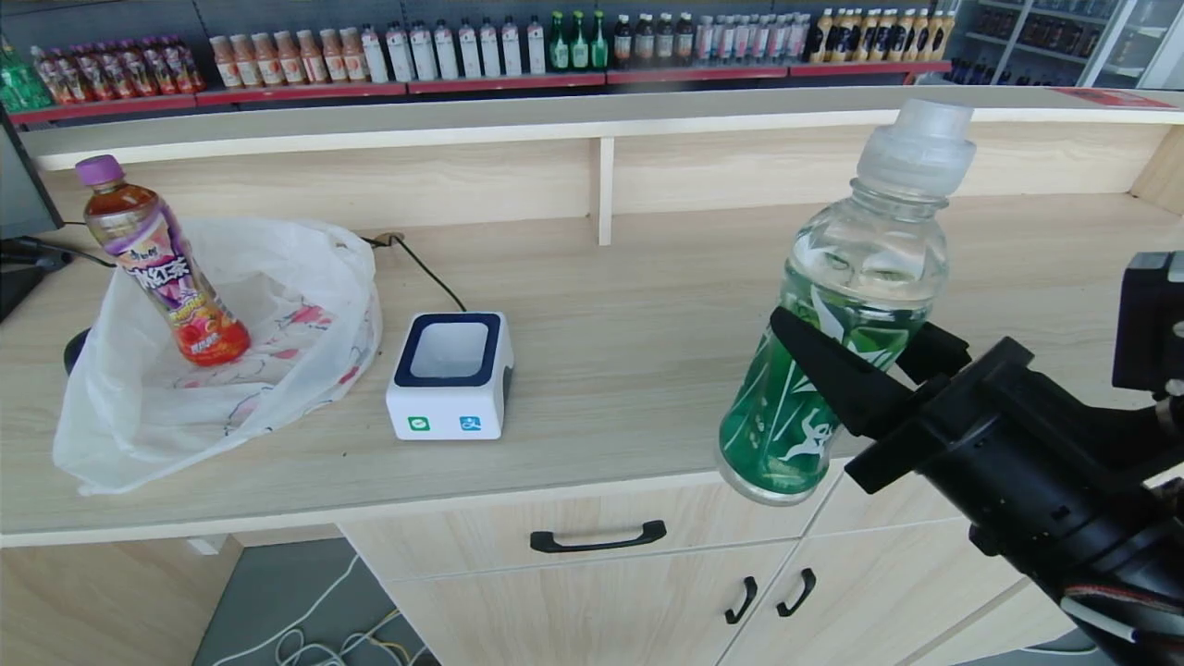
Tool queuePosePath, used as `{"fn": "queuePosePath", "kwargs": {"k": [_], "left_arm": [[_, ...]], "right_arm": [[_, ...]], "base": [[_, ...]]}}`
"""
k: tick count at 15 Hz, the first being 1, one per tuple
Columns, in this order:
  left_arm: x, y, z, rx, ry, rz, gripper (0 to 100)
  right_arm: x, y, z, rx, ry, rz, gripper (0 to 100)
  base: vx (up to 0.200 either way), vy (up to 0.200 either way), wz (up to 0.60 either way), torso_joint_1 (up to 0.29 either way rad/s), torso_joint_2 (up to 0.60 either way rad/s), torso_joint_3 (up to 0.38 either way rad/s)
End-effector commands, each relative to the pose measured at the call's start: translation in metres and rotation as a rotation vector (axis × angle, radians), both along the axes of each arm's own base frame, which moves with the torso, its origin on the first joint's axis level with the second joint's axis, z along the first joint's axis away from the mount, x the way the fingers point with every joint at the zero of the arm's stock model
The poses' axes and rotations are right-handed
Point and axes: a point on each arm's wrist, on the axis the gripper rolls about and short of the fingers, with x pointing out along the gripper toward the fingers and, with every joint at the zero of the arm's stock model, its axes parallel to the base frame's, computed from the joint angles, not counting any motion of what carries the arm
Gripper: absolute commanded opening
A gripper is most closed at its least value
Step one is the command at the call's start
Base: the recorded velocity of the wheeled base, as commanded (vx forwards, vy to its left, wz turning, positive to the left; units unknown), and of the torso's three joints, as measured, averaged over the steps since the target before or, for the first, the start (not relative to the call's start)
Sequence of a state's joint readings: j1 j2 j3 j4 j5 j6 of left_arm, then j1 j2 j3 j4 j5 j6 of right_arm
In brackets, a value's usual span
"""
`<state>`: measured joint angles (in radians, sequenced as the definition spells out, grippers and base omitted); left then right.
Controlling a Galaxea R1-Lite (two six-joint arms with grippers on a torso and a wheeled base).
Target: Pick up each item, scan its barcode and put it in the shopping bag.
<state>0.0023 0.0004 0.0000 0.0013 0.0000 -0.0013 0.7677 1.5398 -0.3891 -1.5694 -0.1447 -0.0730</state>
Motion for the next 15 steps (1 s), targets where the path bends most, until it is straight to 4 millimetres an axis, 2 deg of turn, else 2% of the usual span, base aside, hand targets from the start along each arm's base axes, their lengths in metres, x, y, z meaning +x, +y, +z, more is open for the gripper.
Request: {"fn": "queuePosePath", "kwargs": {"k": [1,2,7,9,14,15], "left_arm": [[0.000,0.000,0.000,0.000,0.000,0.001,100],[0.000,0.000,0.000,0.000,0.000,0.001,100],[0.000,0.000,0.000,0.001,0.000,0.001,100],[0.000,0.000,0.000,0.006,0.000,0.001,100],[0.000,0.000,0.000,0.006,0.000,0.001,100],[0.000,0.000,0.000,0.004,0.000,0.001,100]], "right_arm": [[0.010,-0.009,0.000,0.015,0.008,-0.053,0],[0.012,-0.014,0.002,0.027,0.009,-0.071,0],[0.012,-0.014,0.009,0.048,-0.018,-0.069,0],[0.008,-0.016,0.019,0.076,-0.049,-0.061,0],[0.005,-0.019,0.028,0.101,-0.078,-0.062,0],[0.004,-0.020,0.028,0.100,-0.080,-0.063,0]], "base": [[0.000,0.000,0.00,0.000,0.00,0.000],[0.000,0.000,0.00,0.000,0.00,0.000],[0.000,0.000,0.00,0.000,0.00,0.000],[0.000,0.000,0.00,0.000,0.00,0.000],[0.000,0.000,0.00,0.000,0.00,0.000],[0.000,0.200,0.00,-0.002,0.01,0.002]]}}
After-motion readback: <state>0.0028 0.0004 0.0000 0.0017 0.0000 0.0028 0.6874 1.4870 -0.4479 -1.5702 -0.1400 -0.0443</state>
